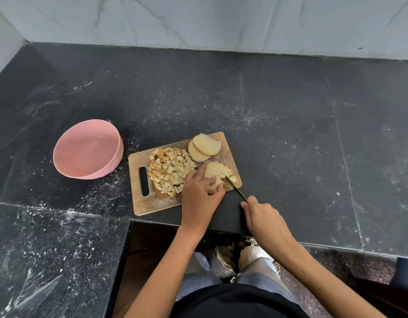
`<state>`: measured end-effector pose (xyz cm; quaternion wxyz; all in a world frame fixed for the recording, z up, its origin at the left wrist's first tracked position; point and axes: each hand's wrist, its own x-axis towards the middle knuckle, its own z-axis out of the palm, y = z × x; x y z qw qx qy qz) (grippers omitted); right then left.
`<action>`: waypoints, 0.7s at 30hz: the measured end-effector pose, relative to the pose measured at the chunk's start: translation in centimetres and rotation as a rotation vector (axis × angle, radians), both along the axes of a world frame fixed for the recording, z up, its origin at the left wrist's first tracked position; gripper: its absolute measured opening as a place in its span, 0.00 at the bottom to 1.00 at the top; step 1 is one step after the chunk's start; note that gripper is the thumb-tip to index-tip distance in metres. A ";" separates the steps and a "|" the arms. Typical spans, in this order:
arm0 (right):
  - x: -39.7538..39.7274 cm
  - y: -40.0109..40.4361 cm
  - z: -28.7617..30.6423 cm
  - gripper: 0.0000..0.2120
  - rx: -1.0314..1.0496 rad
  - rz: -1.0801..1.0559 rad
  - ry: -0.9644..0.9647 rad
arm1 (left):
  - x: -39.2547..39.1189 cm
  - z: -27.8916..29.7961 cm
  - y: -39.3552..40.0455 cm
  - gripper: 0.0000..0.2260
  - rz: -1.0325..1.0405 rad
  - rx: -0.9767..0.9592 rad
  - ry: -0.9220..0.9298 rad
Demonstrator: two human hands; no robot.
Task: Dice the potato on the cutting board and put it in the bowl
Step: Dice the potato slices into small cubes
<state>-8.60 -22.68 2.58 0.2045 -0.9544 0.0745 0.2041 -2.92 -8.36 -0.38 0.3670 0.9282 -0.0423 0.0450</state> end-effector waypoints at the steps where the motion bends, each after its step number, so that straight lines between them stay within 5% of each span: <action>1: 0.3 0.0 0.1 0.13 0.015 0.000 -0.010 | 0.0 0.0 0.0 0.09 0.002 -0.006 0.006; 9: 2.9 0.9 0.5 0.13 0.143 -0.011 -0.071 | 0.1 0.0 0.1 0.09 -0.002 -0.030 0.020; 21: 4.5 2.8 0.7 0.16 0.054 -0.011 0.014 | 0.1 -0.4 0.5 0.09 -0.026 -0.029 0.023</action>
